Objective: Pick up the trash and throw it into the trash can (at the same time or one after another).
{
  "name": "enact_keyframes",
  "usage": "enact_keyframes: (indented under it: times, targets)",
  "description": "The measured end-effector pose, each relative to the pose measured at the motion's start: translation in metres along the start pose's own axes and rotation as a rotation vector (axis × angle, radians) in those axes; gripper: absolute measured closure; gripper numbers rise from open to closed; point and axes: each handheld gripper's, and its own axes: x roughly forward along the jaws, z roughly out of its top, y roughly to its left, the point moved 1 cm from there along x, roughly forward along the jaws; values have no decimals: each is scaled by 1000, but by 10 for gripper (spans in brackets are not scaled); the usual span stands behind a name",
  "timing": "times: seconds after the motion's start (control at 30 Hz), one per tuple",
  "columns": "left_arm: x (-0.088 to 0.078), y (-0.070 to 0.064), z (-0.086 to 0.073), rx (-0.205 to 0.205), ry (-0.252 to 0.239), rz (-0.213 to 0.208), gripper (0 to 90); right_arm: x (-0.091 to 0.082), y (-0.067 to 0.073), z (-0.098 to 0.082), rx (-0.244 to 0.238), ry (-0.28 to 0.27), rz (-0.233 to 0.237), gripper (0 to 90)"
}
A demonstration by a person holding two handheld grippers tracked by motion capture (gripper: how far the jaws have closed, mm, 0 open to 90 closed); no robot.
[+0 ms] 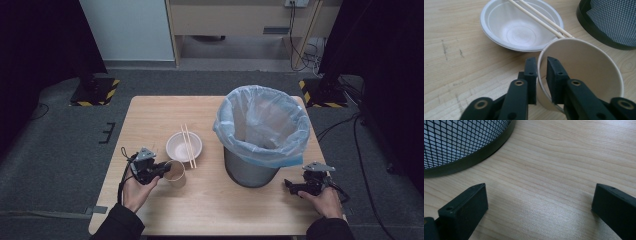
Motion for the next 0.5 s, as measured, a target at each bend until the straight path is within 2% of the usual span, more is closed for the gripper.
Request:
enact_keyframes:
  times: [0.1, 0.2, 0.5]
  targets:
    - [-1, 0, 1, -11, 6, -7, 822, 0, 0, 0, 0, 0, 0, 6]
    - [-5, 0, 3, -13, -11, -10, 835, 0, 0, 0, 0, 0, 0, 6]
    - [-31, 1, 10, -15, -139, 4, 837, 0, 0, 0, -1, 0, 0, 6]
